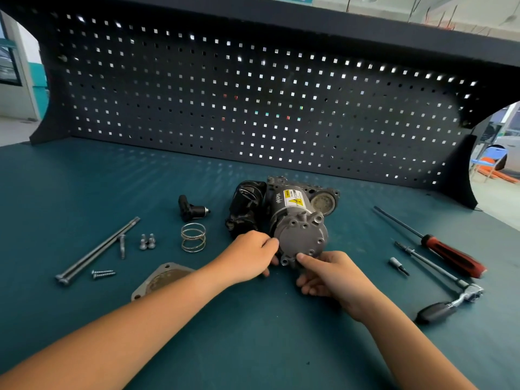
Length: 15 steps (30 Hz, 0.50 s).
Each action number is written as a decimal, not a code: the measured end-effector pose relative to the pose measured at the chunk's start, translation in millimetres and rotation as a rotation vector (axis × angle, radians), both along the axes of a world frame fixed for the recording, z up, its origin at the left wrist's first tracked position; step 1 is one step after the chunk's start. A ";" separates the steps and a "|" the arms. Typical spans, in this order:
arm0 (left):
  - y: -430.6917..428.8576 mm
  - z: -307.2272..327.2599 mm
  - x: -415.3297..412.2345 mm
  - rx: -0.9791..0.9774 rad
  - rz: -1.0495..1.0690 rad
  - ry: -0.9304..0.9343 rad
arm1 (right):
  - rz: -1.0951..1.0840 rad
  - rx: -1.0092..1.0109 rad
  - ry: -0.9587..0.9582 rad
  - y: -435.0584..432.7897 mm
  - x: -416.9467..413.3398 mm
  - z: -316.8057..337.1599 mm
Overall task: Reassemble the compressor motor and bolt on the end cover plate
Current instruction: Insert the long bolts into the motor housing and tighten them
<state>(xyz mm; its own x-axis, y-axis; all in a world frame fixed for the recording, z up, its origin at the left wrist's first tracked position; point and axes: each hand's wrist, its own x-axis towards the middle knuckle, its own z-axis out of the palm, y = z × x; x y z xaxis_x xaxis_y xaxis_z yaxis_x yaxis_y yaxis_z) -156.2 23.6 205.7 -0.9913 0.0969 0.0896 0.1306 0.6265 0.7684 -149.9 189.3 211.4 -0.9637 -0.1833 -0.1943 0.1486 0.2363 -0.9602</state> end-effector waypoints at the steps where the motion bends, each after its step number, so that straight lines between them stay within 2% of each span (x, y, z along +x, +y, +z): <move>1: -0.3 -0.6 -0.7 0.022 -0.007 -0.012 | 0.003 0.043 0.011 -0.6 -0.4 0.4; 5: -1.4 -3.6 -2.6 -0.029 0.012 0.064 | -0.010 0.279 0.101 -2.2 -0.7 -0.2; 8: -1.5 -4.4 -3.6 -0.098 0.065 0.130 | -0.040 0.334 0.110 -3.1 1.0 0.4; 12: -3.2 -4.9 -0.8 -0.091 0.075 0.104 | -0.069 0.421 0.156 -6.2 2.8 0.7; 15: -0.6 -5.7 -0.1 -0.175 0.078 0.083 | -0.076 0.436 0.169 -8.4 2.3 1.3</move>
